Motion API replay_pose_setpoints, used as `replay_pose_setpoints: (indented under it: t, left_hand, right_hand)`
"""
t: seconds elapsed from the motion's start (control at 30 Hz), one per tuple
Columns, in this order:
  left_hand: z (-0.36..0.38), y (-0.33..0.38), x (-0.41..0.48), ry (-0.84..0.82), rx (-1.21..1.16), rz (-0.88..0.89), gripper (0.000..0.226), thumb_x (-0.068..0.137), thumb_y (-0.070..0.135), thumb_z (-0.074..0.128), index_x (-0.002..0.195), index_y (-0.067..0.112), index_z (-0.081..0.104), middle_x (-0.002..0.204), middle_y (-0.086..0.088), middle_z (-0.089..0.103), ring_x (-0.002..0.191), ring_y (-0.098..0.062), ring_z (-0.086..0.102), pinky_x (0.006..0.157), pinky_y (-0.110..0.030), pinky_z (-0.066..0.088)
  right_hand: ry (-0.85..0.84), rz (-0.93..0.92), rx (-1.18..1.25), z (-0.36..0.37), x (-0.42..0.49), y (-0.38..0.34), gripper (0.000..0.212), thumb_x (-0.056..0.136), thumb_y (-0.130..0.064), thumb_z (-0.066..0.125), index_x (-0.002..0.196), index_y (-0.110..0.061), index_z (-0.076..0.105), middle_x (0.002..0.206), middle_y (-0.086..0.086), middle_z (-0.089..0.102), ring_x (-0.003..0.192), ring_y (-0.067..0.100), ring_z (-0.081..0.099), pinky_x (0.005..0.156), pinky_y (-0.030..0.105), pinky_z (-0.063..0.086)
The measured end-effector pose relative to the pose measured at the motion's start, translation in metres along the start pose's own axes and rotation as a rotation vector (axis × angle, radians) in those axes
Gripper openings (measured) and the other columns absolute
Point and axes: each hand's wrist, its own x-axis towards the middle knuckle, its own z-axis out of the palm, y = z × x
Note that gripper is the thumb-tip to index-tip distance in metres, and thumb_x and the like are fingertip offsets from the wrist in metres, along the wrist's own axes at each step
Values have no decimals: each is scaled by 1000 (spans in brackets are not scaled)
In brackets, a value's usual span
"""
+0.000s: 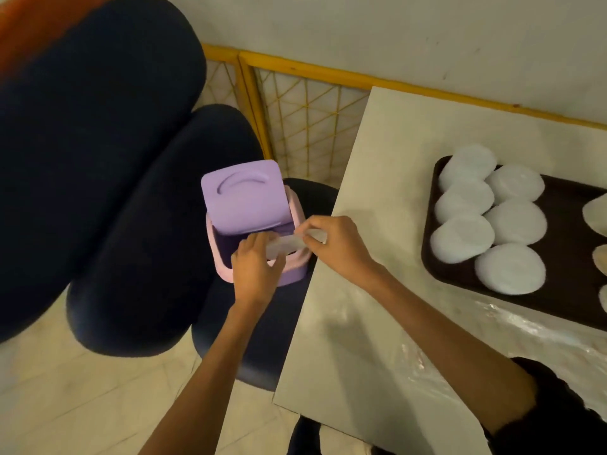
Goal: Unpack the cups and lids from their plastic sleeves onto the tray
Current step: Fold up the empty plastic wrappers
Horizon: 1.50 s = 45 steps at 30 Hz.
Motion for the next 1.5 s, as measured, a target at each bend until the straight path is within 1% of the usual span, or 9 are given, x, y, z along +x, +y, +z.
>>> replay_pose_setpoints:
  t: [0.17, 0.27, 0.37, 0.6, 0.77, 1.03, 1.17, 1.4, 1.5]
  left_hand:
    - [-1, -37, 33, 8, -97, 56, 19, 84, 6, 69, 103, 5, 67, 101, -10, 70, 90, -27, 64, 75, -30, 51]
    - [9, -56, 45, -32, -106, 74, 13, 88, 8, 65, 100, 7, 67, 98, -7, 69, 82, -24, 64, 71, -32, 55]
    - [21, -70, 54, -92, -51, 83, 7, 90, 9, 62, 93, 7, 67, 92, -7, 69, 77, -23, 63, 66, -25, 46]
    - [45, -96, 67, -264, 203, -79, 16, 95, 12, 50, 98, 5, 64, 99, -12, 66, 85, -29, 61, 68, -34, 46]
    - [49, -97, 68, -401, 233, -212, 30, 94, 28, 55, 117, 8, 57, 114, -11, 59, 103, -28, 57, 80, -37, 47]
    - [39, -39, 42, -278, -43, -94, 25, 92, 17, 59, 116, 9, 59, 111, -8, 64, 94, -24, 63, 72, -27, 46]
    - [39, 11, 17, -320, -125, -28, 27, 93, 14, 59, 119, 12, 57, 112, -5, 66, 100, -23, 64, 84, -29, 50]
    - [71, 86, -37, -408, -179, 104, 31, 92, 10, 58, 122, 14, 58, 102, -4, 68, 89, -16, 63, 78, -20, 47]
    - [92, 123, -70, -450, -173, 143, 29, 93, 14, 58, 121, 15, 59, 100, -3, 68, 82, -11, 59, 77, -17, 45]
  right_hand:
    - [-50, -15, -134, 44, 42, -3, 25, 92, -26, 60, 112, -13, 68, 110, 5, 69, 97, 21, 65, 93, 22, 45]
    - [-96, 5, -210, 66, 59, 3, 27, 94, -29, 56, 114, -14, 66, 112, 6, 68, 98, 22, 65, 95, 27, 46]
    - [-153, 58, -283, 84, 74, 11, 28, 97, -29, 51, 117, -13, 63, 115, 6, 67, 102, 23, 63, 93, 24, 45]
    - [-267, 146, -312, 124, 85, 39, 47, 96, -25, 53, 141, -15, 42, 137, 7, 54, 122, 24, 54, 106, 35, 40]
    - [-241, 96, -290, 123, 74, 40, 54, 97, -26, 51, 147, -14, 33, 148, 4, 41, 135, 20, 41, 112, 30, 27]
    - [-109, 103, -112, 82, 28, 37, 36, 95, -23, 55, 129, -12, 56, 128, 6, 60, 113, 22, 59, 99, 22, 40]
    - [-5, 179, -60, 55, -4, 53, 33, 94, -24, 57, 125, -12, 59, 121, 6, 65, 106, 21, 63, 88, 15, 39]
    - [135, 232, -12, -12, -83, 101, 25, 92, -12, 53, 114, -14, 66, 105, 2, 70, 84, 15, 64, 78, 16, 46]
    - [191, 295, -36, -44, -129, 129, 25, 93, -11, 53, 113, -13, 67, 105, 3, 70, 88, 16, 65, 79, 17, 45]
